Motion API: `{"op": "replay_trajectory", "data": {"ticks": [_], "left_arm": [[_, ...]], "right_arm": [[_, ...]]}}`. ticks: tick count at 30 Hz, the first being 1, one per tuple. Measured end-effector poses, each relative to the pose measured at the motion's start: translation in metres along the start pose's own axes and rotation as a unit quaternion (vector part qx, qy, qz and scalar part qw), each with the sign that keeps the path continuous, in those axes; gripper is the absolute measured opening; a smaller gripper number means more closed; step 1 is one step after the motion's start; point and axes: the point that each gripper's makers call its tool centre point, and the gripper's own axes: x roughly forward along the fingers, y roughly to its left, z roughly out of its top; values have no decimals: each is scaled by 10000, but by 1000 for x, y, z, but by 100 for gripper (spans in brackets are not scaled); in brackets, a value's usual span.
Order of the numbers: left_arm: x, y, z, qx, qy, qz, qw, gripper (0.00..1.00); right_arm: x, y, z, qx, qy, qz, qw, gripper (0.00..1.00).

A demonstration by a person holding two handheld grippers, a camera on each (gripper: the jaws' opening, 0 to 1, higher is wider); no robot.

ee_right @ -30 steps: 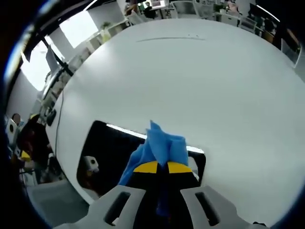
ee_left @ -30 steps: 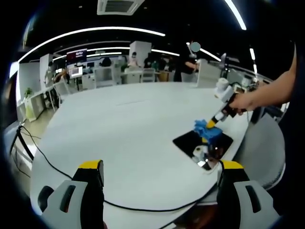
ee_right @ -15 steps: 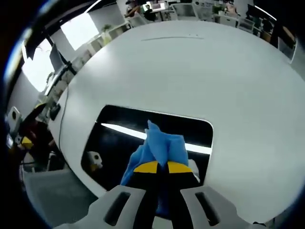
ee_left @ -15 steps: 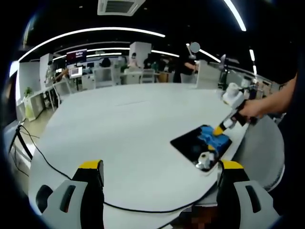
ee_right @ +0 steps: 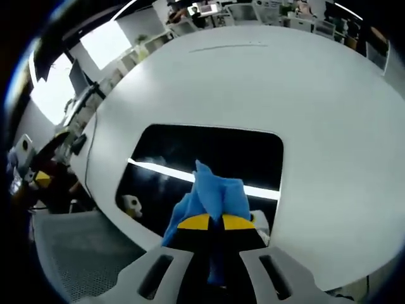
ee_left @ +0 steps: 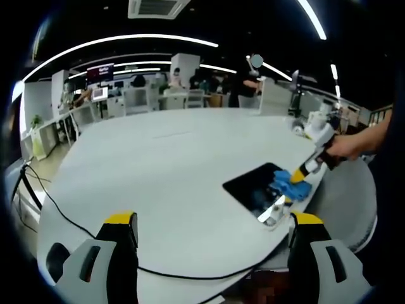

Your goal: Wipe the mirror surface with the cleaning cloth until all visible marks leave the cleaned area.

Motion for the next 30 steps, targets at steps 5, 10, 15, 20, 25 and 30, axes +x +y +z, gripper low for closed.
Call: {"op": "replay_trajectory", "data": {"ticks": [5, 10, 15, 20, 25, 30], "left_arm": [[1, -1, 1, 14, -59, 11, 10000, 100], [2, -7, -4, -49, 22, -44, 10000, 100], [2, -7, -3, -73, -4, -43, 10000, 100], [3, -5, -3, -64, 9, -47, 10000, 100], [2, -4, 0, -55, -17, -36, 10000, 100], [2, -3, -5, -85, 108, -51, 9999, 100]], "right_arm": [[-4, 6, -11, -80, 113, 72, 9999, 0], [-6, 9, -17, -131, 243, 121, 9995, 0], [-6, 9, -19, -94, 272, 160, 9995, 0], [-7, 9, -21, -73, 315, 222, 9992, 0], [-7, 9, -20, -26, 323, 260, 9991, 0], [-9, 5, -20, 27, 358, 255, 9990, 0]]}}
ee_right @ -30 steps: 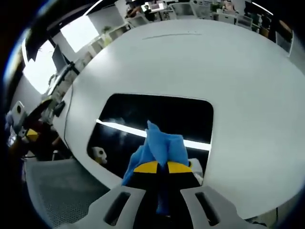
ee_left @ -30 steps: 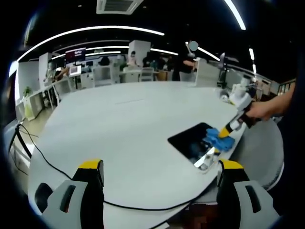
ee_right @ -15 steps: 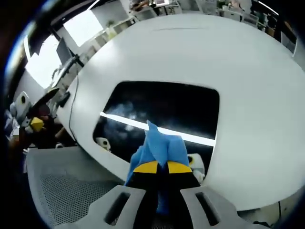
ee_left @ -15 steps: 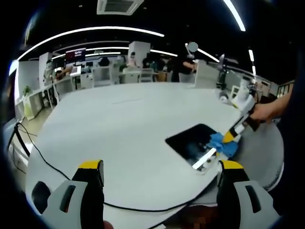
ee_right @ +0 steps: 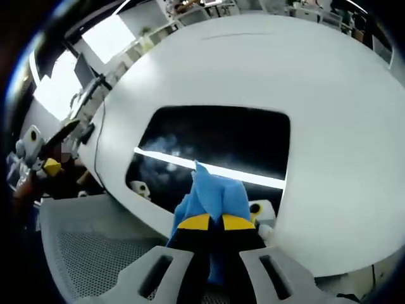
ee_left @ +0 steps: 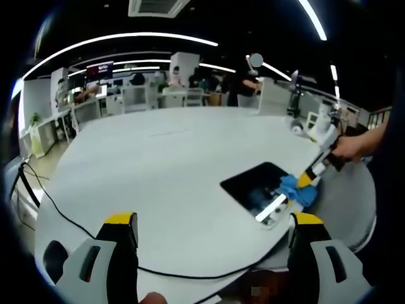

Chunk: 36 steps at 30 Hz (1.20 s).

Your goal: Wipe the mirror surface with the cleaning cloth until all visible marks leave the cleaned area.

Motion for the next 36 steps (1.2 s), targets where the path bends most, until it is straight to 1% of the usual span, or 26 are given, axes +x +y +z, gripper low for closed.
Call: {"op": "replay_trajectory", "data": {"ticks": [3, 6, 10, 16, 20, 25, 30, 36], "left_arm": [[0, 2, 0, 48, -24, 32, 10000, 100], [-1, 3, 1, 46, -6, 37, 10000, 100], [-1, 3, 4, 57, -60, 57, 9999, 100], [-3, 5, 0, 72, -32, 68, 9999, 100], [-5, 5, 0, 58, -55, 75, 9999, 100], [-5, 4, -1, 6, -68, 71, 10000, 100], [-6, 2, 0, 43, -127, 47, 9999, 100], [-8, 5, -1, -38, -165, 119, 9998, 100]], "right_arm": [[-1, -3, 0, 115, -25, 33, 9999, 0], [-3, -7, -1, 135, -43, 1, 9999, 0], [-6, -13, -3, 161, -73, -40, 9998, 0], [-11, -25, -5, 329, -135, -98, 9993, 0], [-14, -31, -8, 419, -148, -134, 9989, 0], [-16, -34, -10, 473, -171, -155, 9986, 0], [-14, -34, -8, 469, -133, -213, 9986, 0], [-12, -39, 3, 486, -164, -309, 9982, 0]]}}
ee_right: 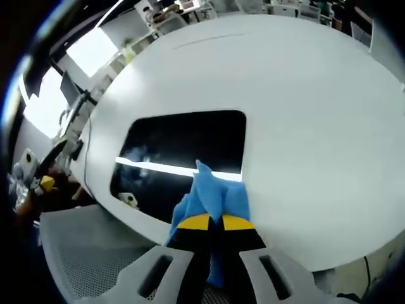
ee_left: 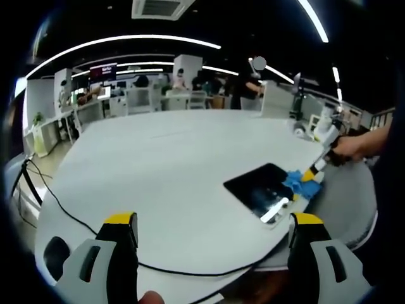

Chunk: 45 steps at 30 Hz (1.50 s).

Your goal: Wipe the mirror surface with the cleaning cloth until all visible marks leave the cleaned area.

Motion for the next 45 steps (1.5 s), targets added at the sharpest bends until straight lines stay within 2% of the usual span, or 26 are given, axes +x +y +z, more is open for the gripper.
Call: {"op": "replay_trajectory", "data": {"ticks": [4, 8, 12, 19, 28, 38, 45], "left_arm": [[0, -4, 1, 8, -13, -113, 9999, 100], [-2, 0, -2, -95, -30, -33, 9999, 100], [-2, -3, -6, -98, 38, -81, 9999, 100], [2, 3, -5, -152, 23, -46, 9999, 100], [10, 3, -1, -123, 54, -157, 9998, 100], [13, 6, 1, -71, 107, -226, 9997, 100], [17, 4, 8, -57, 50, -227, 9997, 100]], "right_arm": [[5, -4, 12, -41, 5, -41, 10000, 0], [9, -6, 25, -88, 0, -71, 9999, 0], [15, -11, 40, -155, -8, -112, 9998, 0], [26, -18, 69, -285, 23, -206, 9994, 0], [37, -26, 98, -465, 61, -354, 9983, 0], [40, -29, 110, -519, 24, -371, 9980, 0], [40, -30, 109, -484, -27, -344, 9982, 0]]}}
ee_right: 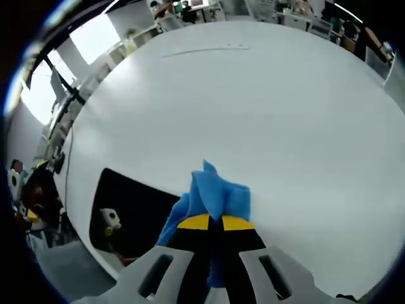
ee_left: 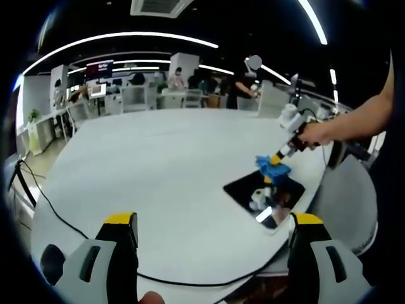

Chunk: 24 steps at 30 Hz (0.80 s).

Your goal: Wipe the mirror surface with the cleaning cloth until all visible marks leave the cleaned area.

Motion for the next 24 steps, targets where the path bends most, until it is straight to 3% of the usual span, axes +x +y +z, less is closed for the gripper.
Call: {"op": "replay_trajectory", "data": {"ticks": [7, 13, 20, 24], "left_arm": [[3, -5, -2, -39, -46, -15, 10000, 100], [3, -5, -5, -91, -67, 39, 9999, 100], [5, -7, -6, -62, -25, 4, 10000, 100], [6, -7, -6, -57, -26, -17, 10000, 100]], "right_arm": [[-4, 2, -2, 61, -155, 149, 9998, 0], [-26, 1, -4, 135, -298, 367, 9988, 0], [-47, -22, -11, 256, -452, 321, 9981, 1], [-52, -41, -25, 465, -393, 228, 9979, 1]]}}
